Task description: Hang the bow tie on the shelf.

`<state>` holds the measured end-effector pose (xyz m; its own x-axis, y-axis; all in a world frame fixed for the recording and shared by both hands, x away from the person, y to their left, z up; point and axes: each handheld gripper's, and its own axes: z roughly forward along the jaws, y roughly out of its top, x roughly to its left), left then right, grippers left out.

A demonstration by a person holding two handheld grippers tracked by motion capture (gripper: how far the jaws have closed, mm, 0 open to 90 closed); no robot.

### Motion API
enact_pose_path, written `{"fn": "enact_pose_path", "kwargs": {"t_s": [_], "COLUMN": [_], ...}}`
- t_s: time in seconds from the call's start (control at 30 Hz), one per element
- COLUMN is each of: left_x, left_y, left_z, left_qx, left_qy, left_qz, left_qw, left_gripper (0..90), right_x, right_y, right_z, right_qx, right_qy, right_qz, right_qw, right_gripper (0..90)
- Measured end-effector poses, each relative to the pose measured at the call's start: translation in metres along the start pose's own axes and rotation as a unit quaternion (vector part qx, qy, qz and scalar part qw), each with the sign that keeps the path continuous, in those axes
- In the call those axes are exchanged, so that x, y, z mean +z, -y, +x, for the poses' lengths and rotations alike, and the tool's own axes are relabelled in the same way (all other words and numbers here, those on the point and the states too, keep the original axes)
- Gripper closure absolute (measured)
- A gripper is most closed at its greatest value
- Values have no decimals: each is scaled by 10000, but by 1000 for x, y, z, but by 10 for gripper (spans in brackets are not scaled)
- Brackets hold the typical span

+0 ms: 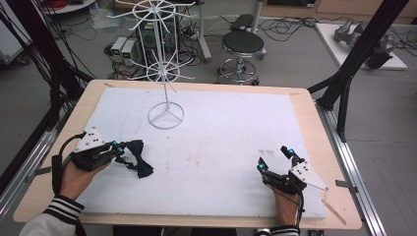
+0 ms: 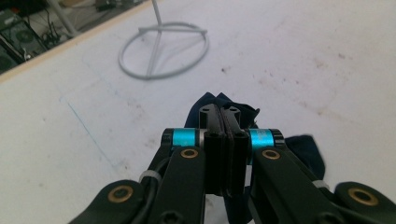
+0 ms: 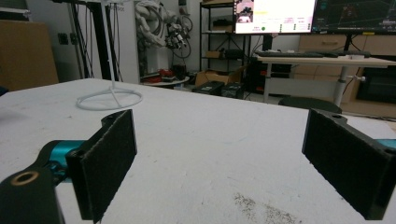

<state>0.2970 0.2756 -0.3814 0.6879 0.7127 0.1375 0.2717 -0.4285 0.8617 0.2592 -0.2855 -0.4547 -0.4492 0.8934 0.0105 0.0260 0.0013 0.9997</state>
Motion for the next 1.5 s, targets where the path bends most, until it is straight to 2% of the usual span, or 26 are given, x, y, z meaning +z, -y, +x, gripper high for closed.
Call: {"fn": "enact_pose_path", "kwargs": {"t_s": [0.33,0.77,0.97,1.3,1.5], "left_x": [2,7,8,10,13], "left_y": [-15,-43,-58,-87,-102], "left_z": [-2,9,16,20,23], "left_qx": [-242,-483,-476,-420,-344], "left_qy": [-26,148,307,392,396], "left_qz": [-498,-685,-759,-904,-838], "left_qw": [9985,9964,9955,9942,9951], "left_gripper": [883,883,883,883,883], "right_x": [0,0,0,0,0], "right_y": [0,0,0,0,0], "right_z": [0,0,0,0,0], "right_qx": [-3,-5,14,34,40], "right_qy": [0,-2,-7,-5,-4], "right_qz": [-2,-1,7,16,11], "right_qw": [10000,10000,10000,10000,10000], "right_gripper": [91,91,91,91,91]}}
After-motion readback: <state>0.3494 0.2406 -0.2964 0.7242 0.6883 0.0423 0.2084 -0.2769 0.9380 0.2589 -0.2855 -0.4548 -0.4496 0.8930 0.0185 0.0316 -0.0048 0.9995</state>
